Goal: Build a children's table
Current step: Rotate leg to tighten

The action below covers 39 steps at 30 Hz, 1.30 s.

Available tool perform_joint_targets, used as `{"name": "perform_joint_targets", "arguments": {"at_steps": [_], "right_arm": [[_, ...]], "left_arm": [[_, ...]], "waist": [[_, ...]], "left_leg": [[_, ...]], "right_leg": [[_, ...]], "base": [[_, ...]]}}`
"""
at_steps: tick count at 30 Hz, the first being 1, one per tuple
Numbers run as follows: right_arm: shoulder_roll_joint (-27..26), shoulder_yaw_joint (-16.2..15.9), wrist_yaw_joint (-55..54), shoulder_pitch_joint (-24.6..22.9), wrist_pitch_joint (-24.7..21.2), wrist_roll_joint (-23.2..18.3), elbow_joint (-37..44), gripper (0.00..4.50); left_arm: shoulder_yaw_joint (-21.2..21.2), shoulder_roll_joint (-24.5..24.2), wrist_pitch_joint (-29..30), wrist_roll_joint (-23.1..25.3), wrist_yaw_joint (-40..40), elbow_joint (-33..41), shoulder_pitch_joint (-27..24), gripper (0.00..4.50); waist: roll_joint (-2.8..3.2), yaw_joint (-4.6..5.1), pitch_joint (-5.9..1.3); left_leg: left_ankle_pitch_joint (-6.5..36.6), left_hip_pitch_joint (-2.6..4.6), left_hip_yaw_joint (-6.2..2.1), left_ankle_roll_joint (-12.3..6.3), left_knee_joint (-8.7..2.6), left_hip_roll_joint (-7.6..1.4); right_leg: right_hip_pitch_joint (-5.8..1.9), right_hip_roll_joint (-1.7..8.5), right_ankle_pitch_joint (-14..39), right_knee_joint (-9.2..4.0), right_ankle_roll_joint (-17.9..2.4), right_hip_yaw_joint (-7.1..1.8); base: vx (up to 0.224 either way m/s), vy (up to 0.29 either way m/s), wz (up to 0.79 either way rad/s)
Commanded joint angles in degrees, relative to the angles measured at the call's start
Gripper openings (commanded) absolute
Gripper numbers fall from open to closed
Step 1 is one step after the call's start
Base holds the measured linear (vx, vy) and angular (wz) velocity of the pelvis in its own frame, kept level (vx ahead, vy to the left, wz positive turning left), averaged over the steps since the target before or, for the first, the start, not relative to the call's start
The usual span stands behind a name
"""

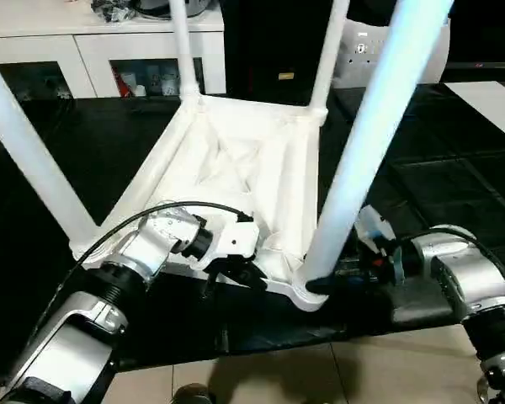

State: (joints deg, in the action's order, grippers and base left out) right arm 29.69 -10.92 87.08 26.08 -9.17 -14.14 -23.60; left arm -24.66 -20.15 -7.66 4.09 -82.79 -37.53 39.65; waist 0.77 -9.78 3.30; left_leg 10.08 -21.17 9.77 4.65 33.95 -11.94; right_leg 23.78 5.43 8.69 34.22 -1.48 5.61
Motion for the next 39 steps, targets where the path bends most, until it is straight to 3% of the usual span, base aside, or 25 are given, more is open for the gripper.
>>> {"name": "perform_joint_targets", "arguments": {"at_steps": [1, 5, 7, 10, 11, 13, 15, 17, 21, 23, 24, 29, 38, 39], "right_arm": [[-0.09, -0.56, 1.42, 0.96, -0.36, -1.41, -0.1, 2.13], [-0.79, 0.42, 0.62, 0.67, -1.75, -2.33, -0.21, 2.04], [-2.46, 1.72, -4.67, 0.42, -3.81, -2.05, 0.03, 2.03], [-5.13, 2.91, -14.06, 1.3, -7.38, 0.09, -1.12, 2.02], [-7.25, 4.22, -19.97, 1.91, -8.59, 0.79, -1.88, 2.01], [-10.32, 6.09, -28.08, 2.7, -9.74, 1.63, -2.8, 2.01], [-12.29, 6.96, -33.06, 3.12, -10.01, 2.47, -3.27, 2.01], [-17.01, 8.39, -43.18, 4.34, -11.04, 4.1, -4.94, 2.01], [-22.62, 9.15, -55.23, 6.03, -8.79, 6.69, -8.93, 2.0], [-23.6, 9.88, -55.99, 6.18, -8.28, 6.01, -9.77, 2.0], [-24.69, 10.87, -56.55, 6.12, -7.8, 5.07, -10.09, 2.53], [-23.72, 12.49, -53.24, 4.09, -6.9, 3.31, -6.35, 2.96], [-15.04, 13.11, -41.13, 1.05, -3.05, 1.49, -2.55, 3.54], [-14.03, 13.17, -39.39, 0.81, -3.54, 0.95, -1.97, 3.85]], "left_arm": [[-0.24, 0.51, -0.68, -0.91, -1.69, 0.5, 1.71, 0.0], [0.64, 0.67, 2.27, -2.18, -1.62, 1.05, 1.52, 0.0], [1.57, 1.02, 5.71, -2.01, 0.9, 1.16, 1.66, 0.0], [3.01, 1.94, 9.0, -1.91, 4.55, 0.92, 1.8, 0.0], [3.54, 2.52, 10.74, -1.68, 6.59, 1.04, 1.74, 0.0], [4.31, 3.77, 13.49, -1.35, 10.18, 1.45, 1.62, 0.0], [5.08, 5.25, 15.94, -1.39, 13.43, 2.04, 1.51, 0.0], [6.52, 9.75, 20.72, -0.85, 22.24, 3.07, 1.61, 0.0], [7.88, 16.4, 22.44, 0.22, 32.45, 2.13, 2.32, 0.0], [8.34, 17.64, 22.35, 0.14, 34.29, 1.79, 2.51, 0.0], [8.75, 18.79, 22.88, 0.26, 36.27, 1.72, 2.68, 0.0], [7.59, 16.61, 21.42, 2.8, 36.47, 1.76, 2.72, 0.0], [6.06, 10.81, 15.02, 4.82, 31.92, 0.12, 2.1, 0.0], [5.83, 10.17, 13.8, 4.93, 31.03, -0.2, 2.09, 0.0]], "waist": [[-0.44, 0.38, -4.66], [-0.53, 0.45, -4.63], [-0.53, 0.58, -4.53], [-0.59, 1.03, -4.23], [-0.44, 1.43, -4.08], [-0.72, 2.39, -3.95], [-0.81, 3.87, -3.92], [-0.68, 4.82, -3.96], [-0.67, 5.88, -4.3], [-0.69, 5.82, -4.45], [-0.66, 5.7, -4.49], [-0.34, 4.85, -4.61], [-0.26, 3.6, -4.44], [-0.27, 3.48, -4.35]], "left_leg": [[10.66, 0.54, 0.06, -3.75, -3.63, -1.47], [10.8, 0.46, 0.12, -3.69, -3.59, -1.37], [10.76, 0.39, 0.08, -3.55, -3.64, -1.32], [12.71, 0.52, 0.0, -2.13, -3.86, -1.12], [13.65, 0.51, -0.11, -1.38, -4.05, -1.03], [14.7, 0.31, -0.38, -0.28, -4.22, -0.74], [15.92, 0.17, -0.67, 0.36, -4.22, -0.33], [14.41, -0.2, -0.67, 0.41, -4.22, -0.42], [12.93, 0.06, -0.3, -0.98, -3.83, -0.12], [12.07, 0.19, -0.13, -1.94, -3.66, -0.11], [11.43, 0.2, 0.09, -2.66, -3.54, -0.15], [9.48, 0.02, -0.02, -3.94, -3.76, -0.51], [12.74, 0.47, 0.03, -3.73, -3.88, -0.73], [12.99, 0.45, 0.0, -3.55, -3.93, -0.72]], "right_leg": [[-3.57, 3.11, 14.21, -3.51, -11.26, -2.53], [-3.64, 3.12, 14.43, -3.5, -11.31, -2.55], [-3.62, 3.09, 15.2, -3.58, -11.08, -2.5], [-3.53, 3.09, 20.65, -4.17, -9.18, -2.38], [-3.4, 3.12, 23.12, -4.36, -8.26, -2.33], [-3.64, 3.21, 27.3, -4.85, -6.4, -2.01], [-3.72, 3.21, 31.96, -5.67, -3.71, -1.49], [-3.71, 3.1, 29.77, -5.39, -4.36, -1.61], [-3.44, 2.82, 25.61, -5.42, -5.98, -1.79], [-3.36, 2.71, 23.4, -5.35, -6.92, -1.83], [-3.29, 2.69, 21.59, -5.26, -7.58, -2.02], [-3.71, 2.62, 14.73, -4.43, -9.75, -2.12], [-3.7, 2.74, 16.34, -4.62, -9.52, -2.21], [-3.68, 2.77, 17.4, -4.76, -9.22, -2.18]], "base": [[0.0, 0.0, 0.0], [0.0, 0.0, 0.0], [0.0, 0.0, 0.0], [0.0, 0.0, 0.0], [0.0, 0.0, 0.0], [0.0, 0.0, 0.0], [0.0, 0.0, 0.0], [0.0, 0.0, 0.0], [0.0, 0.0, 0.0], [0.0, 0.0, 0.0], [0.0, 0.0, 0.0], [0.0, 0.0, 0.0], [0.0, 0.0, 0.0], [0.0, 0.0, 0.0]]}}
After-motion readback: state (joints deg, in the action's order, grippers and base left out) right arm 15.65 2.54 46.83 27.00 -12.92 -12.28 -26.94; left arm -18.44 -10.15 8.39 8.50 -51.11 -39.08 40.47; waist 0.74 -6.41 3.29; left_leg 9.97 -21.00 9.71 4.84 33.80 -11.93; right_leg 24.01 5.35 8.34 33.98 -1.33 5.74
